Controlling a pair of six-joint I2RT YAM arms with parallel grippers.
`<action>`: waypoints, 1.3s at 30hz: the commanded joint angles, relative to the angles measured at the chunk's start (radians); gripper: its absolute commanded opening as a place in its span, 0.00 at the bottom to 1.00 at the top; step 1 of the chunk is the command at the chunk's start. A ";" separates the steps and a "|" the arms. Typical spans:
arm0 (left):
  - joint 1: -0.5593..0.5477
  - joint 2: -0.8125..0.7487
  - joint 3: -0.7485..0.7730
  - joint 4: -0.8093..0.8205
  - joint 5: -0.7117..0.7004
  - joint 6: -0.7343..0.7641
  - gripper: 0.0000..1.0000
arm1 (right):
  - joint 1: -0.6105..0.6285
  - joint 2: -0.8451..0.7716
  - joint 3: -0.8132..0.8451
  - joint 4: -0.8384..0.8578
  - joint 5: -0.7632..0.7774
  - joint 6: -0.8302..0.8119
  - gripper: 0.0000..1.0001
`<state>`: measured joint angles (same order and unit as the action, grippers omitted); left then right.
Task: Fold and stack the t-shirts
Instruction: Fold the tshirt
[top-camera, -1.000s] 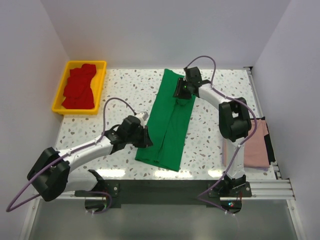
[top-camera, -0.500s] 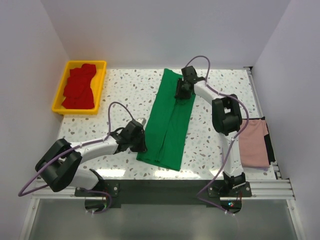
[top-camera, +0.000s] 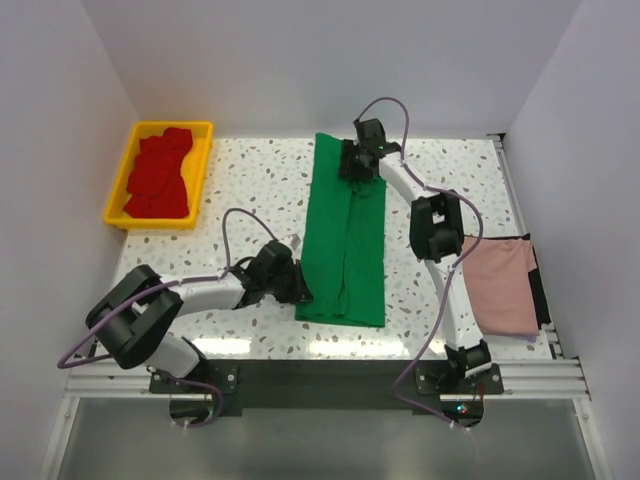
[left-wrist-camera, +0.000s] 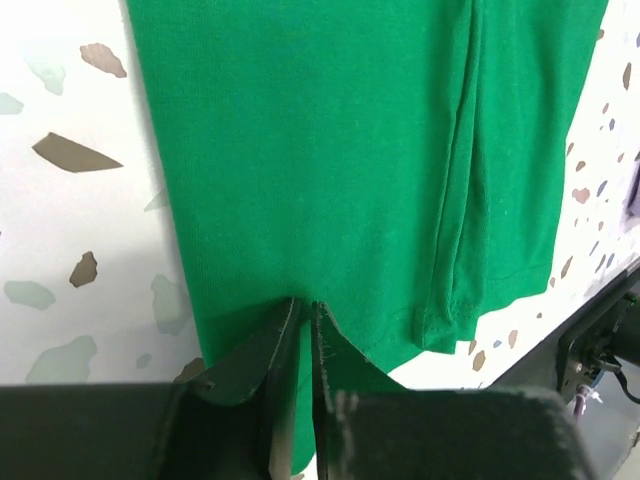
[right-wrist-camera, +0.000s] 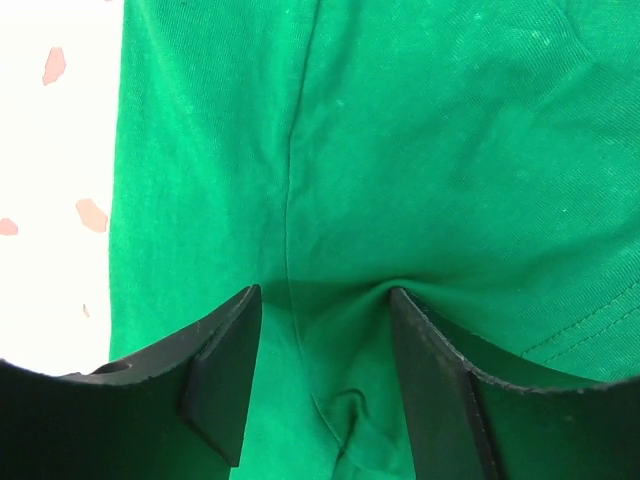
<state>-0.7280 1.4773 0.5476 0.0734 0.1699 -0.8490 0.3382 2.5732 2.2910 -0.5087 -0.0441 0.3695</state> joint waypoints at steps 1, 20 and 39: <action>-0.007 -0.035 0.015 -0.035 0.017 0.016 0.16 | -0.007 -0.070 0.033 -0.011 -0.026 -0.034 0.58; -0.005 -0.206 -0.037 -0.164 0.019 0.105 0.18 | 0.125 -1.080 -1.275 0.205 -0.120 0.281 0.50; -0.008 -0.302 -0.043 -0.305 0.046 0.088 0.31 | 0.239 -1.509 -1.709 0.013 -0.091 0.318 0.49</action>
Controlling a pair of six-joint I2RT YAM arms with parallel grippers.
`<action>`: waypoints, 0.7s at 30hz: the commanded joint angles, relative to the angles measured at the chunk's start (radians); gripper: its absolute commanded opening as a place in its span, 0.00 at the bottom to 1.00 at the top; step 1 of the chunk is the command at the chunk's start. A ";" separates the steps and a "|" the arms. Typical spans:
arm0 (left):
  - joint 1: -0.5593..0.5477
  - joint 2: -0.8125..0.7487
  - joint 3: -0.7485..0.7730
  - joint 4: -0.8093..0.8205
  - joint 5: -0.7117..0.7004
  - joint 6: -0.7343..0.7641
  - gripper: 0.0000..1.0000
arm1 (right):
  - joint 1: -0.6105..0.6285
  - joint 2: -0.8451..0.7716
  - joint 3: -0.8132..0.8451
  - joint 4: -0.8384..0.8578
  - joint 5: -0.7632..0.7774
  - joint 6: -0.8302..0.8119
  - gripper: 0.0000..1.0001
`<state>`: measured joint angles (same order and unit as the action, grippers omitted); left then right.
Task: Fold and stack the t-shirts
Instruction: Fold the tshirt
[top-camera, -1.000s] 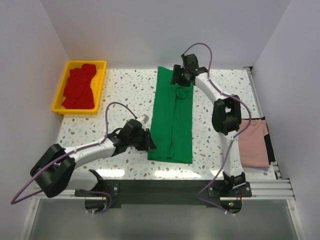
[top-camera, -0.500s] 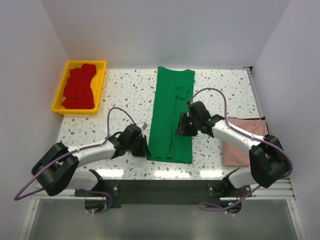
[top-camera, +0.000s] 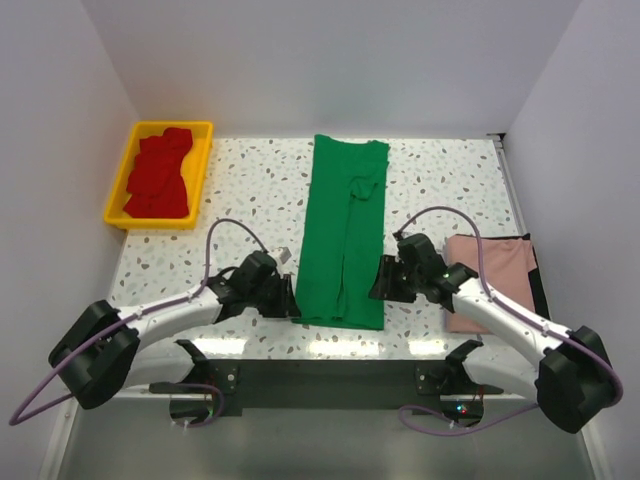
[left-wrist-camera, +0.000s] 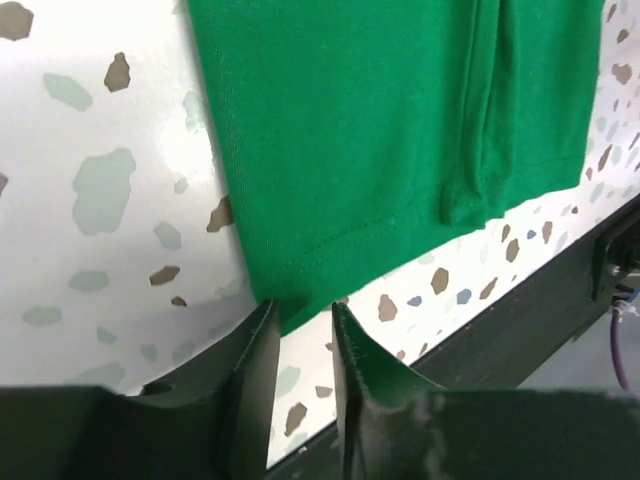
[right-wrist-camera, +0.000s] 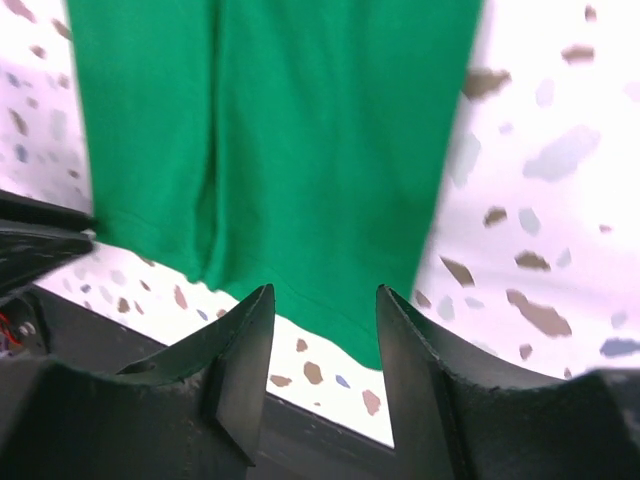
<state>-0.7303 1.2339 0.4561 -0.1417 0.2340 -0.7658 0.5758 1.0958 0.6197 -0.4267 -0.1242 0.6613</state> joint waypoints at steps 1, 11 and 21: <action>-0.004 -0.071 0.050 -0.104 -0.027 0.000 0.34 | -0.001 -0.037 -0.046 -0.073 -0.014 0.034 0.50; 0.028 -0.057 0.007 -0.064 -0.002 -0.012 0.47 | -0.001 -0.119 -0.179 -0.060 -0.060 0.144 0.53; 0.042 -0.017 -0.079 0.086 0.021 -0.032 0.48 | -0.001 -0.131 -0.288 0.035 -0.133 0.262 0.51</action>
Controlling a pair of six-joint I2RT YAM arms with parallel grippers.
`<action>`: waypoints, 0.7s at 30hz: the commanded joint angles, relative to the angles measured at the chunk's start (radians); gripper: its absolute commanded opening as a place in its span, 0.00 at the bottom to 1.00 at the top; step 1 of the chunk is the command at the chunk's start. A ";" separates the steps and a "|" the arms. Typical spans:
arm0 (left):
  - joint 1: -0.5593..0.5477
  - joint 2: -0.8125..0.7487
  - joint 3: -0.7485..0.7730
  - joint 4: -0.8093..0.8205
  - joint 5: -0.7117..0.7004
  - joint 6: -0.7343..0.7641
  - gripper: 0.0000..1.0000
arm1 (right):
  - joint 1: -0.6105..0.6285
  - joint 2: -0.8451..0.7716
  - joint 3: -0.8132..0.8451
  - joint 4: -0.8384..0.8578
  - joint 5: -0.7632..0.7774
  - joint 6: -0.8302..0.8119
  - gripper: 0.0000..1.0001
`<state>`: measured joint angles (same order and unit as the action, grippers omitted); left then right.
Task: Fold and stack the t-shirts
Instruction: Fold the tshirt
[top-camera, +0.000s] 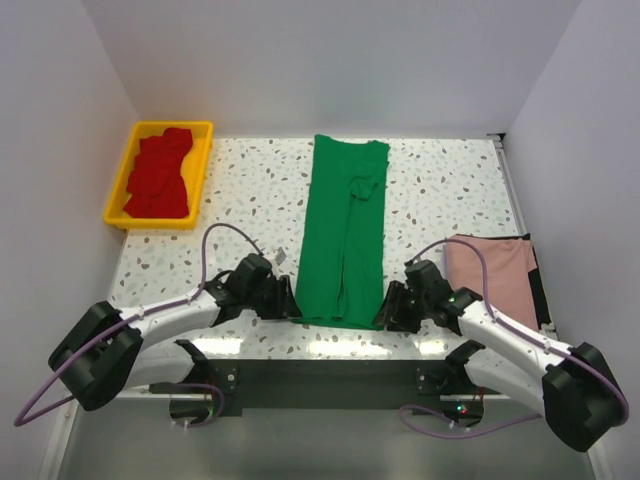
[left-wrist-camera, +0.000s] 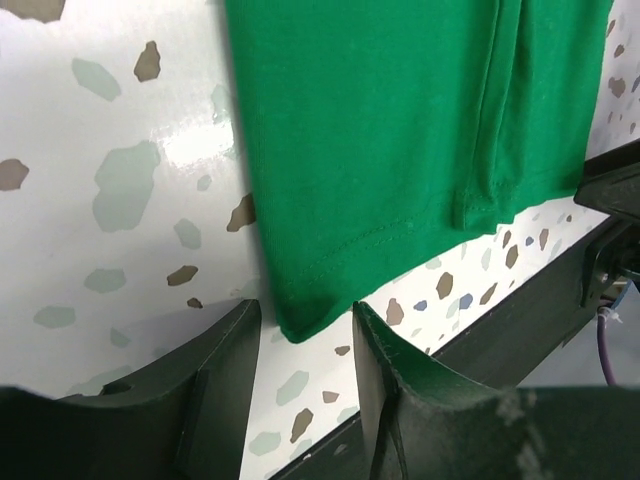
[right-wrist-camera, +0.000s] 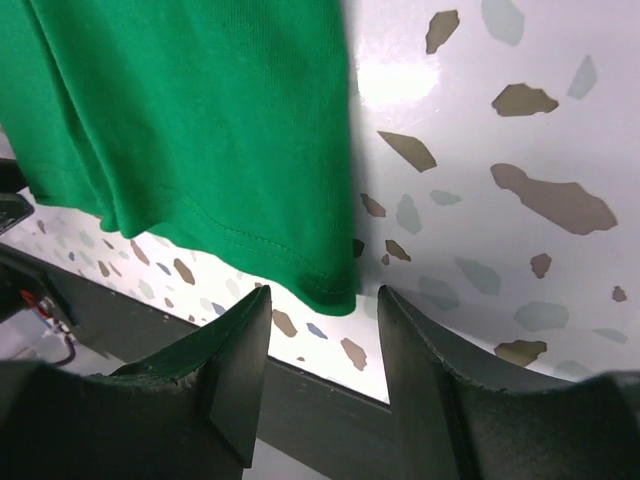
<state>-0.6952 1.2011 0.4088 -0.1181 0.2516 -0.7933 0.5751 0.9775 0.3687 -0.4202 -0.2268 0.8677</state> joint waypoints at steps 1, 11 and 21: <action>0.005 0.021 -0.034 0.075 0.006 -0.006 0.47 | 0.000 -0.016 -0.039 0.028 -0.031 0.060 0.51; 0.003 0.064 -0.093 0.150 0.037 -0.032 0.38 | 0.000 -0.011 -0.074 0.053 -0.025 0.103 0.46; -0.018 0.071 -0.094 0.155 0.044 -0.040 0.18 | 0.000 0.009 -0.088 0.066 0.050 0.099 0.35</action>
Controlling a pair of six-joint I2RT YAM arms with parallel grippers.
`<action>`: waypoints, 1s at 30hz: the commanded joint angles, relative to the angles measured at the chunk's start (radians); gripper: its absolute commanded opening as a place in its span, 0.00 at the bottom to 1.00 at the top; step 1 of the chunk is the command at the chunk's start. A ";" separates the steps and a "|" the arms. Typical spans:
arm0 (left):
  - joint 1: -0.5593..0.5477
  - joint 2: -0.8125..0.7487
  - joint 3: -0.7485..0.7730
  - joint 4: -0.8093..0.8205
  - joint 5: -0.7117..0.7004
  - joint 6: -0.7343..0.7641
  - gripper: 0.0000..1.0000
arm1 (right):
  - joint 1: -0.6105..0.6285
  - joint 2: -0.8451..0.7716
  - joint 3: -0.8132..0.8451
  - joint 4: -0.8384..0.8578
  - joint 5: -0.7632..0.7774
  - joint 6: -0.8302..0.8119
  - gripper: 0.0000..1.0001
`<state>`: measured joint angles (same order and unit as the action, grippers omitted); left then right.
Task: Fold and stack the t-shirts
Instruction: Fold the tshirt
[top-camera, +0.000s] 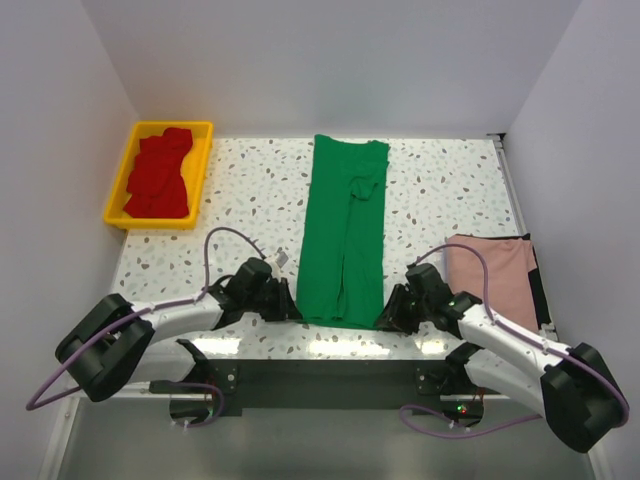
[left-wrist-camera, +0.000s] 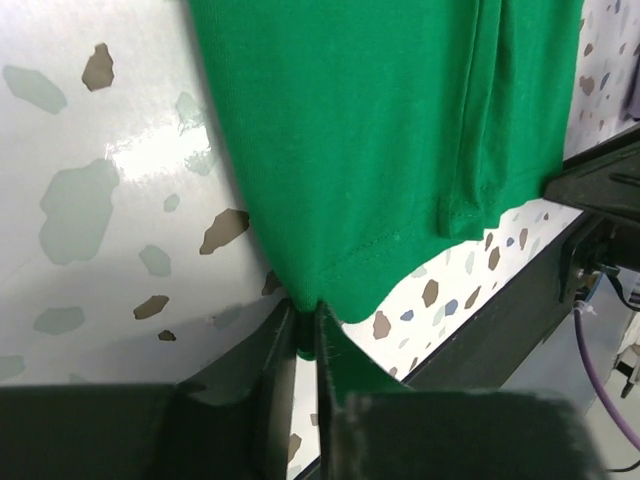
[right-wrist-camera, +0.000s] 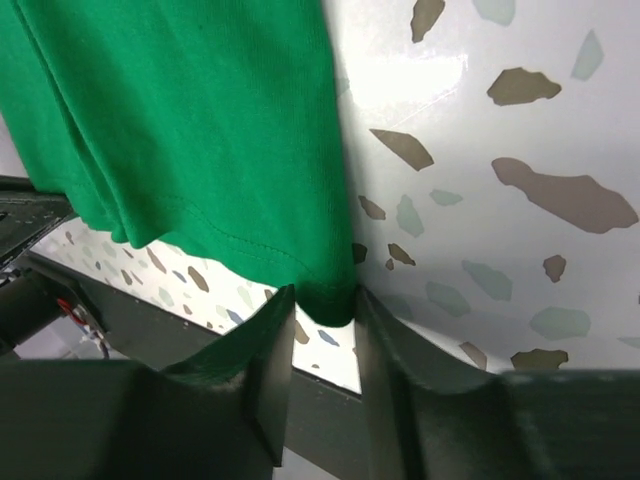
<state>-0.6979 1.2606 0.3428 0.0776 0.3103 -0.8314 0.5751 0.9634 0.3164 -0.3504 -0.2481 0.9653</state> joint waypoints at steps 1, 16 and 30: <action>-0.020 0.007 -0.030 -0.041 -0.014 -0.003 0.14 | 0.000 0.026 -0.031 -0.005 0.076 -0.003 0.31; -0.161 -0.139 -0.047 -0.122 -0.059 -0.098 0.00 | 0.002 -0.136 -0.004 -0.160 -0.022 -0.129 0.00; -0.204 -0.115 0.194 -0.249 -0.198 -0.052 0.00 | 0.003 -0.191 0.183 -0.225 0.013 -0.143 0.00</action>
<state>-0.9192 1.1004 0.4213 -0.1535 0.1711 -0.9222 0.5758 0.7265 0.4183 -0.6209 -0.2745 0.8326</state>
